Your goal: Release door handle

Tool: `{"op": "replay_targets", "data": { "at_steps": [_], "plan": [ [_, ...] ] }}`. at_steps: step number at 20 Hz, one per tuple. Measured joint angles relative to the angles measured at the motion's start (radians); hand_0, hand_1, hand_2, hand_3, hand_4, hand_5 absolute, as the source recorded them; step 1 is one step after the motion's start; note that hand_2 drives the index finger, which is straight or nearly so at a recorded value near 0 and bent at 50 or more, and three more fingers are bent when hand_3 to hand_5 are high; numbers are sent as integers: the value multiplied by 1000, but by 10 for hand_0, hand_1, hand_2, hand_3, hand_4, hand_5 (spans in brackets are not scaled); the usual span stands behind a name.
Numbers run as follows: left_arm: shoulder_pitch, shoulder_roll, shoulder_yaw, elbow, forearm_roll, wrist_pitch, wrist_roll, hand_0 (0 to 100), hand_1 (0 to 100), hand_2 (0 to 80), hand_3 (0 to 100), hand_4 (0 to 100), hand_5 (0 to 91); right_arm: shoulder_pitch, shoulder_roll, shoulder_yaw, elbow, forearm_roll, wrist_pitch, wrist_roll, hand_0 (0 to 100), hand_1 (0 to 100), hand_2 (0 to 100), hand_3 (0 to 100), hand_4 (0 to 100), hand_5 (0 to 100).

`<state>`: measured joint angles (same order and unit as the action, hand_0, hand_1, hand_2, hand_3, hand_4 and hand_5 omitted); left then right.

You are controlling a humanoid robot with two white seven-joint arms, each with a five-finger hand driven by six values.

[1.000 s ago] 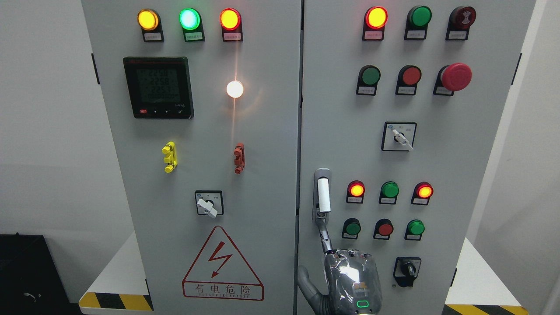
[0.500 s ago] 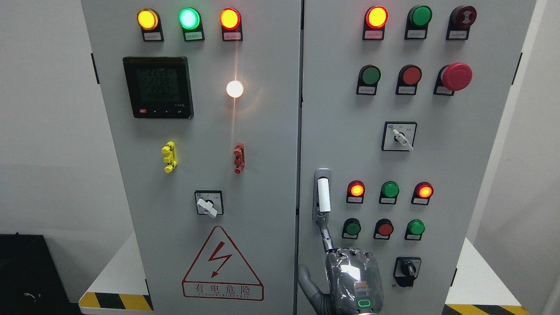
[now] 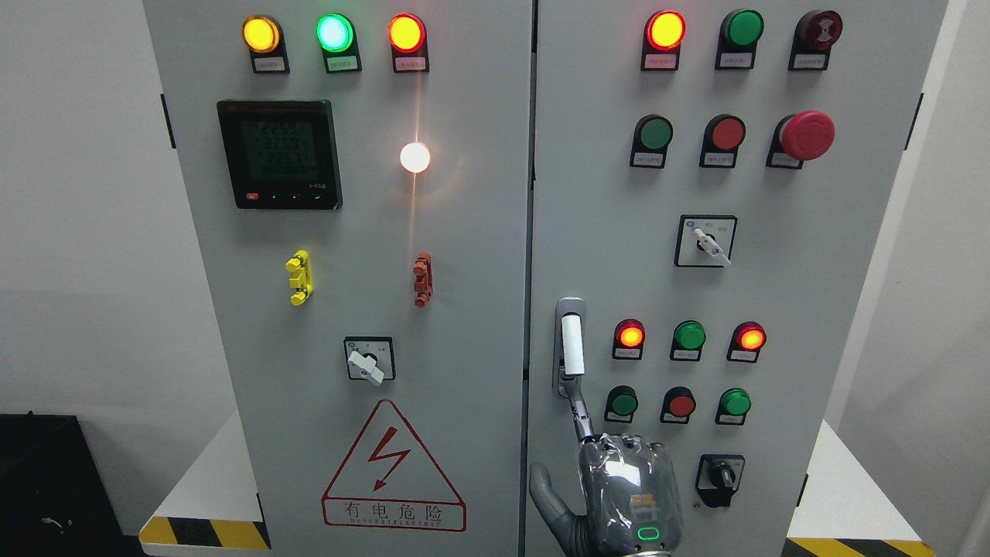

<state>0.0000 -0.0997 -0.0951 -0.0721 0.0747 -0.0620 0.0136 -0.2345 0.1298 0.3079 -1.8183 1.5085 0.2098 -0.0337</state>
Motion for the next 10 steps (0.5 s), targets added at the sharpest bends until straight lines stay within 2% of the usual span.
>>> {"op": "replay_targets", "data": {
  "at_steps": [3,5,10],
  "plan": [
    [0,0,0,0,0,0,0,120,556,0,0,0,0,6,-1,-1,-13,-2,-1,0,473,248,228,1000,968,985],
    [0,0,0,0,0,0,0,120,556,0,0,0,0,14,-1,-1,-24,-3,-4,0,479,257,355,998,969,986],
    [0,0,0,0,0,0,0,120,556,0,0,0,0,56,-3,-1,-62,-5,-6,-3,511,271,504,999,968,978]
  ]
}}
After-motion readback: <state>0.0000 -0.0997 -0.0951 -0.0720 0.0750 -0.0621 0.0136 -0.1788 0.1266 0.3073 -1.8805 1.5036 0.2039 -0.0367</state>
